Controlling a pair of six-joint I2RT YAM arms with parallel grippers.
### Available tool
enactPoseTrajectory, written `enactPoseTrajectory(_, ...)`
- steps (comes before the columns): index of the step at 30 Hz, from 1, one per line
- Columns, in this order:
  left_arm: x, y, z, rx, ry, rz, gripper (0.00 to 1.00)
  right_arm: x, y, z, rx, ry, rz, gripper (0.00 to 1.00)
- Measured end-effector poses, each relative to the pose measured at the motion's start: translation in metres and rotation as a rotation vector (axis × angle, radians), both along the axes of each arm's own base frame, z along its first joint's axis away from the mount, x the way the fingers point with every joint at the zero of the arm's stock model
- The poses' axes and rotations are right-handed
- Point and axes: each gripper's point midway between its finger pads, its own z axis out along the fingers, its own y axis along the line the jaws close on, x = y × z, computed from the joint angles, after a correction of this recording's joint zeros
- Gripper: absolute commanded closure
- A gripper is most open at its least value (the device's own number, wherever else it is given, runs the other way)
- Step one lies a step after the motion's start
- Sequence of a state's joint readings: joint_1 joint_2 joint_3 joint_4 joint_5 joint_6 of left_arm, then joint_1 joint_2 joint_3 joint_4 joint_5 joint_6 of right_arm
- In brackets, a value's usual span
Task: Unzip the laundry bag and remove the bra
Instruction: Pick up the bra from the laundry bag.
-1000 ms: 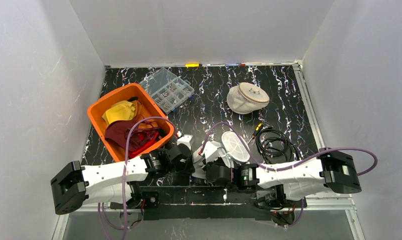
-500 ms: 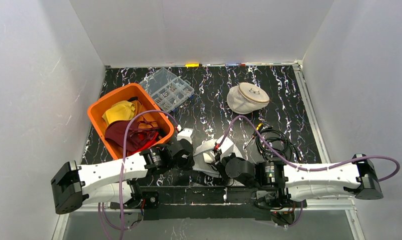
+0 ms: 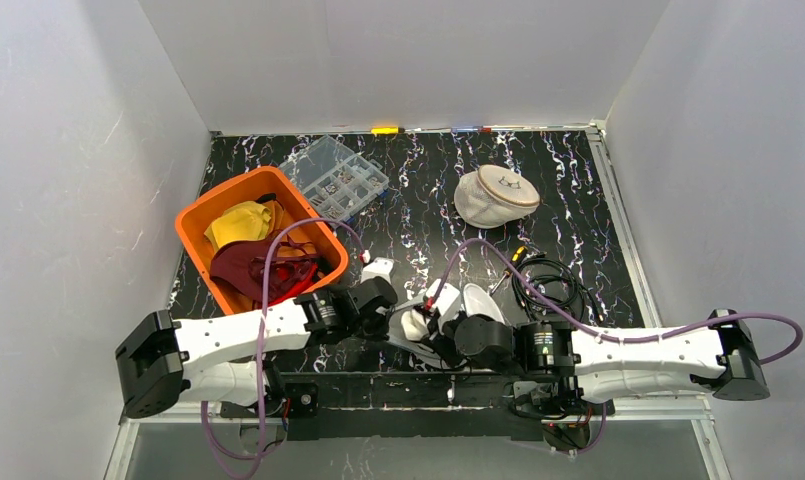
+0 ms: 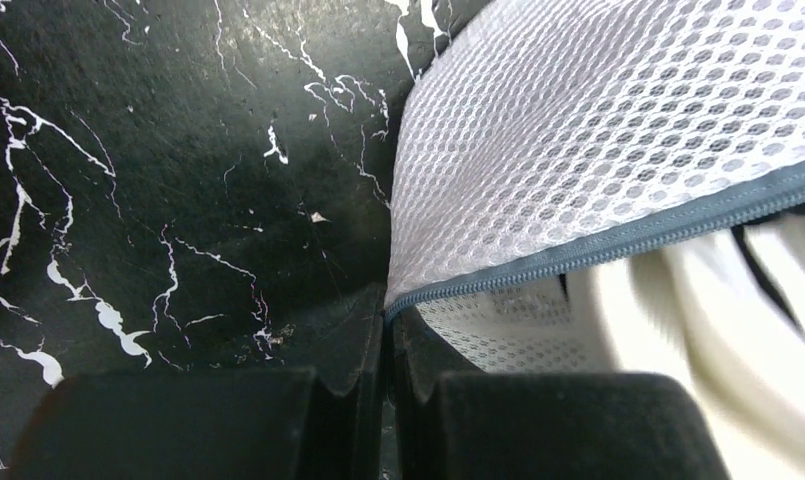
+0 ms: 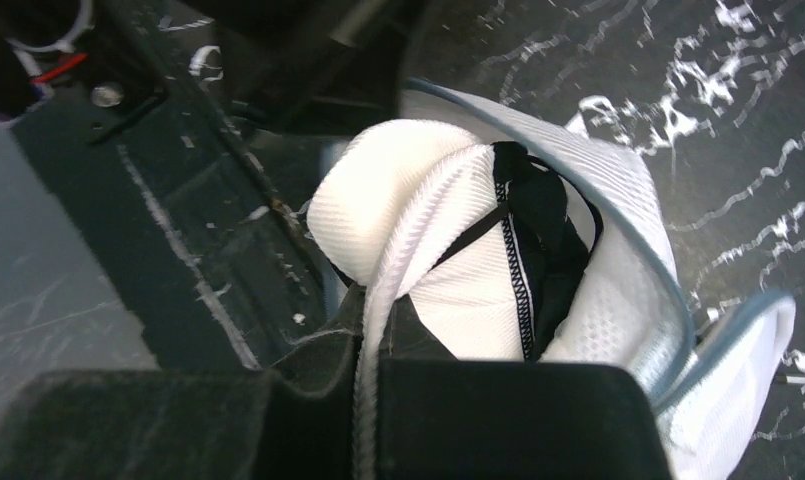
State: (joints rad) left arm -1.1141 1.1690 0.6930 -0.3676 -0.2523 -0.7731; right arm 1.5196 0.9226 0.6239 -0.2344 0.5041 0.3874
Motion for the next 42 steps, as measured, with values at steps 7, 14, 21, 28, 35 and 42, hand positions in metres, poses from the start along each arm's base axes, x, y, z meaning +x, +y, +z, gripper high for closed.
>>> enactPoseTrajectory(7, 0.015, -0.005, 0.016, -0.004, -0.021, 0.038, 0.91, -0.015, 0.015, 0.059, 0.125, -0.016, 0.136, 0.99)
enactPoseTrajectory(14, 0.021, 0.002, 0.051, -0.061, -0.069, 0.076, 0.44, -0.008, 0.001, 0.119, 0.241, -0.129, 0.150, 0.99)
enactPoseTrajectory(21, 0.018, 0.017, 0.122, -0.214, -0.157, 0.106, 0.18, 0.011, -0.014, 0.125, 0.161, -0.290, 0.137, 0.99)
enactPoseTrajectory(28, 0.003, 0.015, 0.200, -0.445, -0.201, 0.014, 0.13, 0.020, -0.015, 0.116, 0.008, -0.442, 0.217, 0.99)
enactPoseTrajectory(35, -0.003, -0.016, 0.241, -0.605, -0.126, -0.118, 0.10, 0.025, -0.012, 0.107, -0.109, -0.548, 0.288, 0.99)
enactPoseTrajectory(42, 0.013, -0.038, 0.215, -0.616, 0.043, -0.112, 0.10, 0.029, -0.011, 0.113, -0.137, -0.622, 0.319, 0.99)
